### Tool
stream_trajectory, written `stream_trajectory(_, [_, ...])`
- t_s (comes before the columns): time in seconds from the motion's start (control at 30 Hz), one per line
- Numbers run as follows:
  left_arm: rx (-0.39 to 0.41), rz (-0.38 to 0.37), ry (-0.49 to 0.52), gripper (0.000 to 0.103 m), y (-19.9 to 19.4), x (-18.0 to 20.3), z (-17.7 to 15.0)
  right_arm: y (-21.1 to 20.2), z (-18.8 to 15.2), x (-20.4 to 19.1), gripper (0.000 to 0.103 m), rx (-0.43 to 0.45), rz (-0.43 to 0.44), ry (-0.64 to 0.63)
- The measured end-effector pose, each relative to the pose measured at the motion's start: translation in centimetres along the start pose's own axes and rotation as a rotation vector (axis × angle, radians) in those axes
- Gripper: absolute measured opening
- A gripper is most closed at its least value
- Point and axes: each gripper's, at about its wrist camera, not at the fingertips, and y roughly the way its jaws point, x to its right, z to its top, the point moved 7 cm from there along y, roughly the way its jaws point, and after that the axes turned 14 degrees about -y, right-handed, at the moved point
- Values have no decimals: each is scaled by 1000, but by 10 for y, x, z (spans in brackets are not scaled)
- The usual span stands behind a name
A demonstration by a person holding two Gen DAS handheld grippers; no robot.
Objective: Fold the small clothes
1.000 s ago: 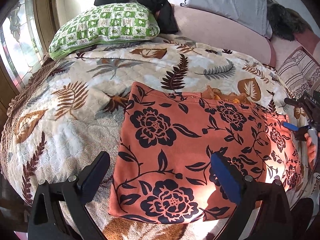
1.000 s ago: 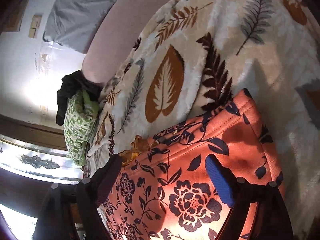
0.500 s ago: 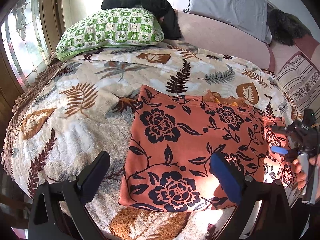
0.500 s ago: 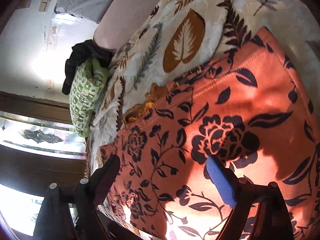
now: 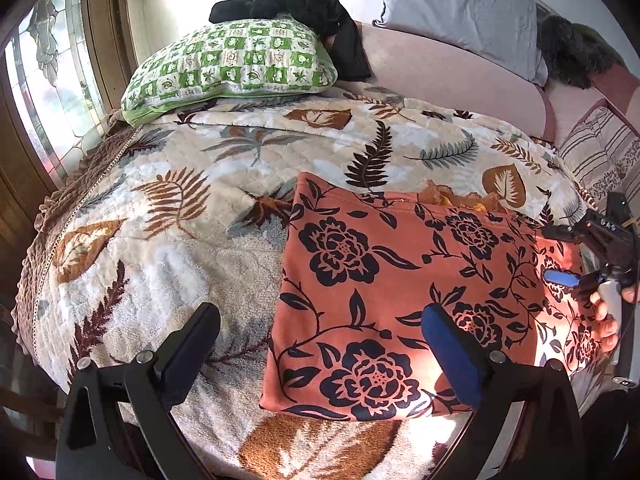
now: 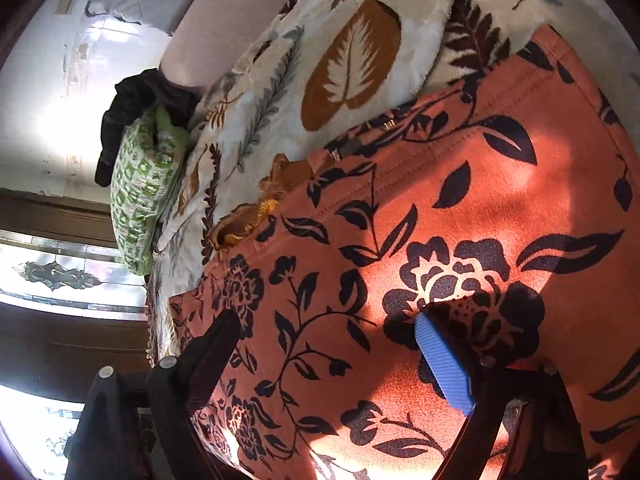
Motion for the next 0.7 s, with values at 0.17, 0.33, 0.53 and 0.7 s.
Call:
stream_trajectory(0.17, [-37, -6, -53, 100, 14, -5, 2, -6, 30, -23, 92, 65, 32, -43])
stream_trajectory(0.33, [-39, 16, -8, 100, 22, -3, 0, 16, 38, 7, 93, 13, -1, 57])
stream_trajectory(0.53, [-75, 16, -39, 100, 37, -3, -1, 6, 62, 8, 93, 80, -54, 1])
stream_trajectory(0.7, [-70, 32, -19, 100, 40, -2, -1, 4, 64, 17, 93, 65, -7, 51])
